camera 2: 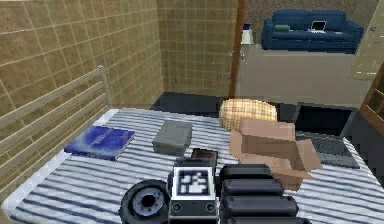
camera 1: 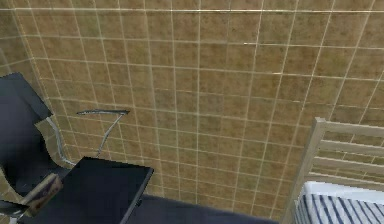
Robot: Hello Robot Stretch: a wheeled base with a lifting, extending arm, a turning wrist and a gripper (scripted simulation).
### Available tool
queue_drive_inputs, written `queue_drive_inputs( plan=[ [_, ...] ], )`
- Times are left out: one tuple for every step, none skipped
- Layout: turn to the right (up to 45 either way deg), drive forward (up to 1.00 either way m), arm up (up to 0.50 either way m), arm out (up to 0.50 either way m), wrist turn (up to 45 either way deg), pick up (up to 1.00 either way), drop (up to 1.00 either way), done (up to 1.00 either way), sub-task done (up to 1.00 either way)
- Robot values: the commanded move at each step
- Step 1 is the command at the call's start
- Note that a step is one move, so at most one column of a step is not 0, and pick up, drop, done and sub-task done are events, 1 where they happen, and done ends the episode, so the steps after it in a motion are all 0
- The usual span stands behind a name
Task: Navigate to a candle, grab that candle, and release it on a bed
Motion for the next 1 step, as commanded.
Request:
queue_drive_inputs(
  plan=[
    [45.0,0.0,0.0,0.0,0.0,0.0,0.0,0.0,0.0]
  ],
)
